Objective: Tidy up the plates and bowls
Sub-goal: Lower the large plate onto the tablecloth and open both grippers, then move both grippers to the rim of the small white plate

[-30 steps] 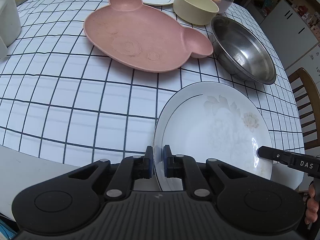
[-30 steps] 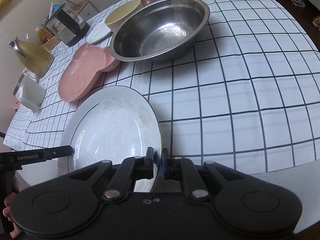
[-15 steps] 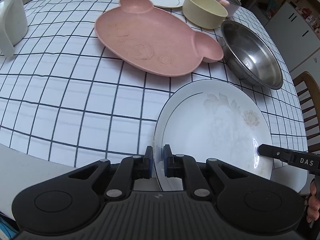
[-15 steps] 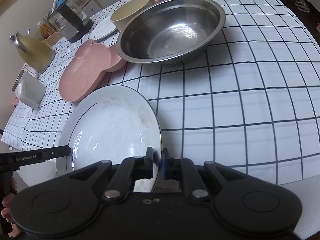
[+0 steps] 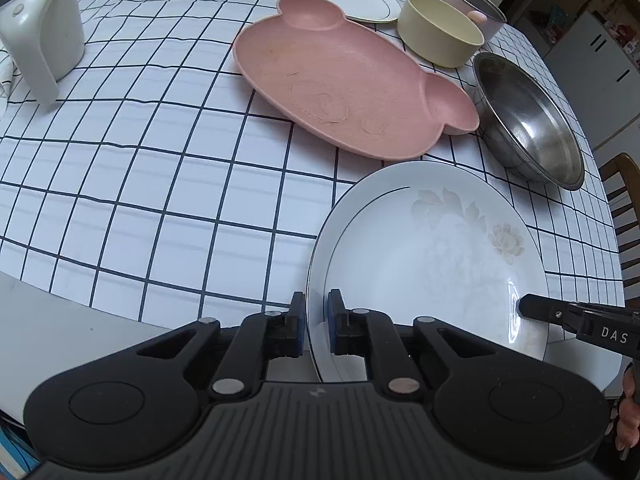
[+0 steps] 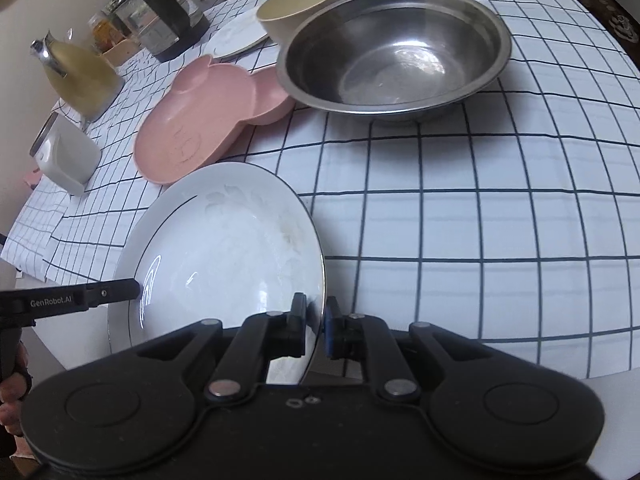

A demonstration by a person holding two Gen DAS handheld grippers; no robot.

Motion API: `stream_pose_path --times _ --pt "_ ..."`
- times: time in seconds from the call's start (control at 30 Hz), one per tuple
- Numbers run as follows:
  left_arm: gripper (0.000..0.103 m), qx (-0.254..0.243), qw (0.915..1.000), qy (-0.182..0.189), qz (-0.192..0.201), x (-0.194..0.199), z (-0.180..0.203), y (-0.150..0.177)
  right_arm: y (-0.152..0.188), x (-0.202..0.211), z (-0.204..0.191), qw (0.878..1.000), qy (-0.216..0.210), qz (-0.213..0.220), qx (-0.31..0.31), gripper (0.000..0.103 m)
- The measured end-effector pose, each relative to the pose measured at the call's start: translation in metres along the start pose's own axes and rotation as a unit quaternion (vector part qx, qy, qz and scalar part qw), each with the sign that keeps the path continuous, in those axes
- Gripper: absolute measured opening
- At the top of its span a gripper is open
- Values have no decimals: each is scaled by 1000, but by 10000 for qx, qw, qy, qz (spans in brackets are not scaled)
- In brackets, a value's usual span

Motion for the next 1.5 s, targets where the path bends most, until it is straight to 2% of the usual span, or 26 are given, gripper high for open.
stream_pose_path --times 0.1,0.13,0.2,0.27,0.33,0.47,0.6,0.7,0.83,0.87,0.97,1.03,1.1,1.27,1.5 --pt "10 -18 10000 16 21 1 -1 0 0 0 -3 9999 40 13 94 14" --pt "10 -42 10000 9 66 3 -1 1 0 -1 -3 9999 30 -29 94 19" --pt "10 -49 9999 48 84 5 -2 0 -1 0 -2 9999 115 -38 94 22" --pt "11 -23 9999 39 127 8 -4 -1 -2 3 -1 9998 183 -36 115 31" --pt "11 -61 9998 67 172 13 -6 -1 -3 8 0 9995 254 -3 167 36" --pt "11 -316 9987 -22 403 26 -4 -2 -8 22 -4 9984 399 108 388 44" --pt "12 -464 9968 53 649 46 3 -7 -19 38 -12 9963 501 260 649 51" --pt "21 -554 9944 125 888 61 9 -13 -29 50 -21 9942 539 425 827 59" --pt "68 -656 9885 221 1348 85 16 -19 -43 67 -35 9901 561 684 1091 65" --pt "70 -664 9866 250 1470 90 17 -21 -46 71 -40 9890 549 743 1158 67" --pt "70 -708 9841 294 1601 102 22 -30 -57 82 -50 9852 573 914 1330 76" --pt "71 -765 9813 284 1741 108 27 -37 -67 88 -56 9821 609 1017 1464 79" --pt "75 -792 9793 284 1841 113 31 -44 -78 94 -61 9780 649 1135 1626 84" --pt "77 -806 9747 307 2064 118 47 -67 -111 107 -65 9687 779 1456 1855 101" --pt "78 -785 9712 340 2224 118 72 -107 -166 108 -58 9583 846 1687 2145 103"
Point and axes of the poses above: each gripper's, at about its wrist camera, not at the fingertips, and x roughly against the way its jaws point, z to its right, y to its underside, the point moved 4 cm from there along -x, roughly the way its jaws point, and after that the axes turned 15 degrees about x, right-handed, at the moved point
